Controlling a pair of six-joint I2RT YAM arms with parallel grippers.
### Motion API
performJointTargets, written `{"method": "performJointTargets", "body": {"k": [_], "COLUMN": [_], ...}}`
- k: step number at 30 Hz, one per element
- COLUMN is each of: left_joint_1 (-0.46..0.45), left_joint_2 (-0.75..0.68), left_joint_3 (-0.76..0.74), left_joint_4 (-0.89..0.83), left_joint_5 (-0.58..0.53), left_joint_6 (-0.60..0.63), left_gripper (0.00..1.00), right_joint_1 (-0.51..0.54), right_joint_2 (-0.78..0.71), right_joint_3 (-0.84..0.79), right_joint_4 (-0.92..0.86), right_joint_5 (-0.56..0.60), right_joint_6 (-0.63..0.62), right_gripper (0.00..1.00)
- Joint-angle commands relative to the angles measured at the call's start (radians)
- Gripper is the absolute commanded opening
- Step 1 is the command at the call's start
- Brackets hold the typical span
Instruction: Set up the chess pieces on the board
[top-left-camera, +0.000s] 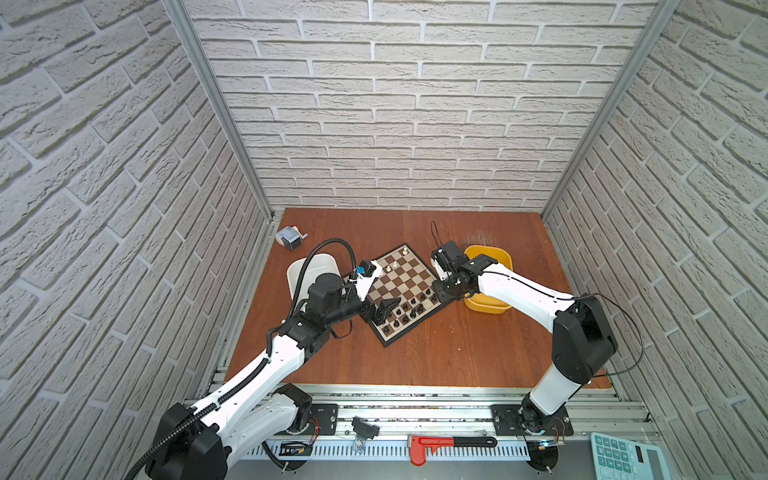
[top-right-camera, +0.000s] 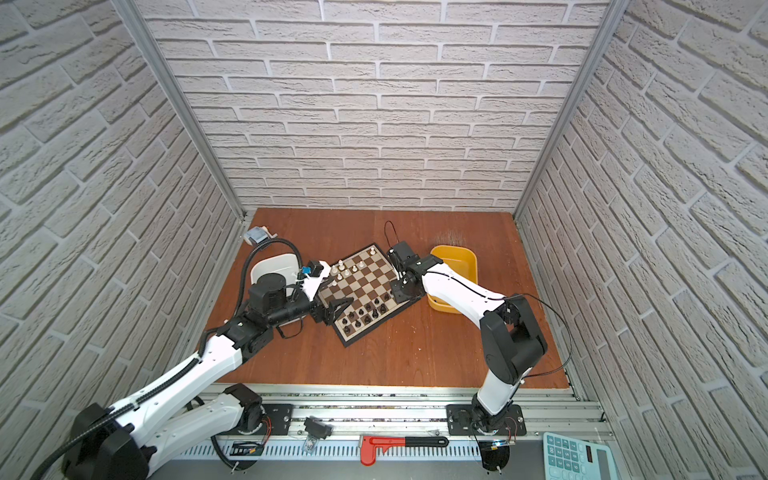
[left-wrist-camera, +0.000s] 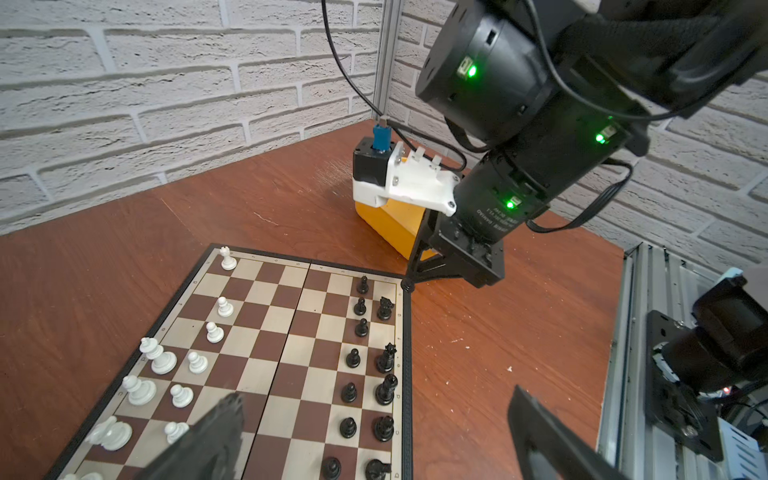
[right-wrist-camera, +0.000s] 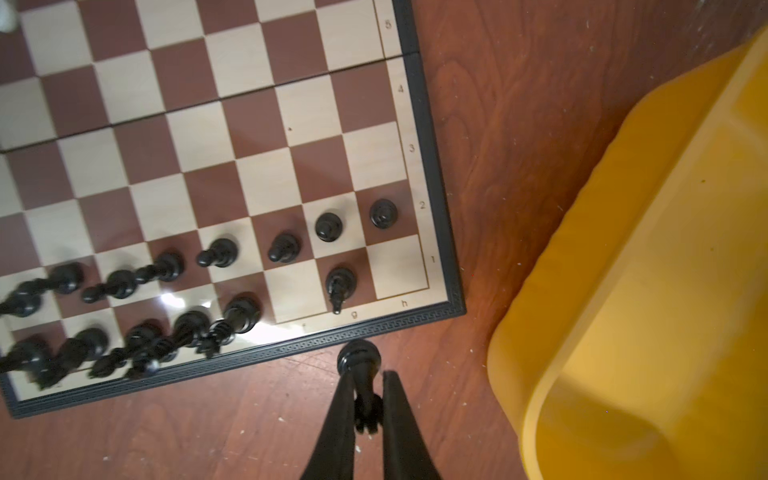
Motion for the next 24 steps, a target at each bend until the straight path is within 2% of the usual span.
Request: {"method": "performJointTargets", "body": {"k": [1,11,24], "left_joint_1": [-0.002,-0.003,-0.002], "left_joint_2": [-0.027,-0.046,-0.043], "left_joint_3": [-0.008,-0.033,-0.042], "left_joint_4": [0.099,0.144,0.166], "left_joint_5": [0.007,0.011,0.017], "left_joint_6": [0.007,-0.011,-0.030], "left_gripper": [0.99,0.99,0.98], "right_joint_1": [0.005,0.002,-0.014], "right_joint_2": [0.010,0.110,0.161], "right_joint_3": [-0.011,0.024,0.074], "right_joint_4": [0.003,0.057,0.071], "right_joint_5": [0.071,0.052,0.088], "right_joint_6": [-0.019,-0.050,-0.063], "right_gripper": [0.06,0.06,0.07]}}
